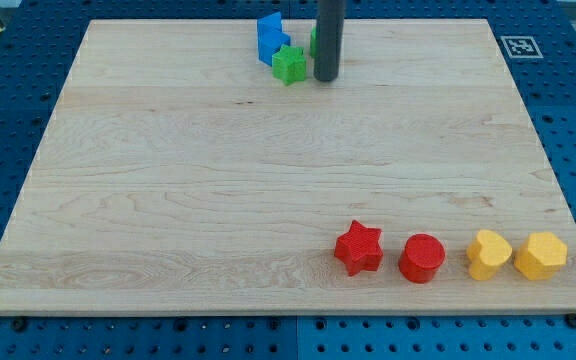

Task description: Move red star to the center

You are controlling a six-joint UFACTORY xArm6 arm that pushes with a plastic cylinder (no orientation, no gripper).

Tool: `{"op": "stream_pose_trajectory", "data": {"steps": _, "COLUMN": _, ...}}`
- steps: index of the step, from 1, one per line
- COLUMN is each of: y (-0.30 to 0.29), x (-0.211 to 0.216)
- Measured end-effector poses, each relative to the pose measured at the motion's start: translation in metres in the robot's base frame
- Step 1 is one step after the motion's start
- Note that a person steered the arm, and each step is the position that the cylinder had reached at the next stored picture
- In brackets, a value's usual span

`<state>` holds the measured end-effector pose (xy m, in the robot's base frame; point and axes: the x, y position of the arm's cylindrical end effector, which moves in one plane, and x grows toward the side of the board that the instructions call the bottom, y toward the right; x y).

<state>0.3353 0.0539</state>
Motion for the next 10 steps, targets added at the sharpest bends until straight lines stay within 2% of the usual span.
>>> {"op": "stream_pose_trajectory", "data": {"steps": 1, "y": 0.003, "x": 0.020}}
{"op": "stream_pose_trajectory", "data": {"steps": 2, "y": 0.003, "x": 0.020}}
{"op": "stream_pose_trajectory", "data": {"steps": 3, "y": -0.015, "x": 0.045}}
{"op": "stream_pose_trajectory", "data": {"steps": 5, "y": -0.154, "x": 0.078}}
{"op": "stream_pose_trajectory", "data": {"steps": 6, "y": -0.157, "x": 0.169}}
{"op": "stream_pose_trajectory", "data": {"steps": 7, "y": -0.109, "x": 0.267}}
{"op": "stream_pose_trajectory", "data": {"steps": 8, "y": -0.078, "x": 0.284}}
{"op": "stream_pose_trajectory", "data": {"steps": 9, "y": -0.004, "x": 0.283}}
{"op": "stream_pose_trajectory", "data": {"steps": 10, "y": 0.045, "x": 0.282}}
